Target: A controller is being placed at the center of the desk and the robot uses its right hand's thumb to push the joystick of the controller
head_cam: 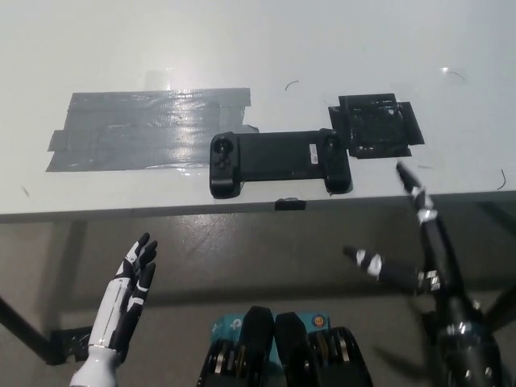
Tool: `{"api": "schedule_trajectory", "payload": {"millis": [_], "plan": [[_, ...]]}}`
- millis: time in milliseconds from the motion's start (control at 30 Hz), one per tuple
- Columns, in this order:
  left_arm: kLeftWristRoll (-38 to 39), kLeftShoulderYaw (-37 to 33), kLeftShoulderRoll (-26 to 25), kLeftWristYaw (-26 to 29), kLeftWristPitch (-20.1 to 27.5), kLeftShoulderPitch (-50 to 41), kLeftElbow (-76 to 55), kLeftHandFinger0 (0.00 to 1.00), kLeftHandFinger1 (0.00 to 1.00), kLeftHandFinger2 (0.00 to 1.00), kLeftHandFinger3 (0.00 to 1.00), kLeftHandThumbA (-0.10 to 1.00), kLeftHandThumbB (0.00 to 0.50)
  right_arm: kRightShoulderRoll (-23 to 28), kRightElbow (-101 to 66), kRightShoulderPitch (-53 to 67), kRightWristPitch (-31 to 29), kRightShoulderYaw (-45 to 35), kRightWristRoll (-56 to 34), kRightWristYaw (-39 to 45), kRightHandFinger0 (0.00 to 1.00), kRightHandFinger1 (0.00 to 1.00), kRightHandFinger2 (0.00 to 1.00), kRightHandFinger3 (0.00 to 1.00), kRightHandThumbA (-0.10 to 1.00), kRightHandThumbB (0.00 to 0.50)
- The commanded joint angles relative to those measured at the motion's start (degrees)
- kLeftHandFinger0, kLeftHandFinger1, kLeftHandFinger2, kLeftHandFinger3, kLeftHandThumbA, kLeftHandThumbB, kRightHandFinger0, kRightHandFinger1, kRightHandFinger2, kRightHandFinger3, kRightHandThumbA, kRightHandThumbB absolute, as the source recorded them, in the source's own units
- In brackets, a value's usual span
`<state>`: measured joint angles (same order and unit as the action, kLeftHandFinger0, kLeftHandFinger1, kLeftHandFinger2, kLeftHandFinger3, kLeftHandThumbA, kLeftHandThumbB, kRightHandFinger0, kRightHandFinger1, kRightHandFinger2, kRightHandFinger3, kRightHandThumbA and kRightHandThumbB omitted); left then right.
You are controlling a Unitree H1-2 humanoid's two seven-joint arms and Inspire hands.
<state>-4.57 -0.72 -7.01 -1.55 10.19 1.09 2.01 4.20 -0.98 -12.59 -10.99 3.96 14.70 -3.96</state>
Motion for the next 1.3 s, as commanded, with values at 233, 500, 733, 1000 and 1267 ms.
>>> {"api": "schedule_trajectory", "payload": {"millis": [233, 500, 733, 1000, 1267], "plan": [[0.0, 0.1, -0.3, -0.1, 2.4, 0.3, -1.4, 1.0, 1.0, 1.0, 1.0, 0.93, 0.082, 2.7, 9.3, -19.5, 10.1, -2.9, -1.2, 1.8, 1.0, 1.0, 1.0, 1.0, 1.0, 0.375], [0.0, -0.1, -0.3, -0.3, 2.5, 0.5, -1.8, 1.0, 1.0, 1.0, 1.0, 0.93, 0.086, 3.2, 22.5, -28.2, 10.9, -2.1, -0.1, 1.0, 1.0, 1.0, 1.0, 1.0, 0.99, 0.411], [-0.1, -0.3, -0.3, -0.5, 2.3, 0.6, -2.2, 1.0, 1.0, 1.0, 1.0, 0.94, 0.094, 2.8, 33.8, -33.9, 10.7, -1.2, 0.7, -0.8, 1.0, 1.0, 1.0, 1.0, 1.0, 0.417], [0.4, -0.2, -0.2, -0.5, 2.3, 0.9, -2.2, 1.0, 1.0, 1.0, 1.0, 0.93, 0.102, 1.7, 40.2, -36.9, 10.0, -1.2, -0.5, -1.0, 1.0, 1.0, 1.0, 1.0, 0.98, 0.387], [0.3, -0.2, -0.2, -0.5, 2.6, 1.0, -1.9, 1.0, 1.0, 1.0, 1.0, 0.92, 0.099, 1.3, 45.8, -39.0, 8.8, -1.7, -1.2, -2.1, 1.0, 1.0, 1.0, 1.0, 0.98, 0.378]]}}
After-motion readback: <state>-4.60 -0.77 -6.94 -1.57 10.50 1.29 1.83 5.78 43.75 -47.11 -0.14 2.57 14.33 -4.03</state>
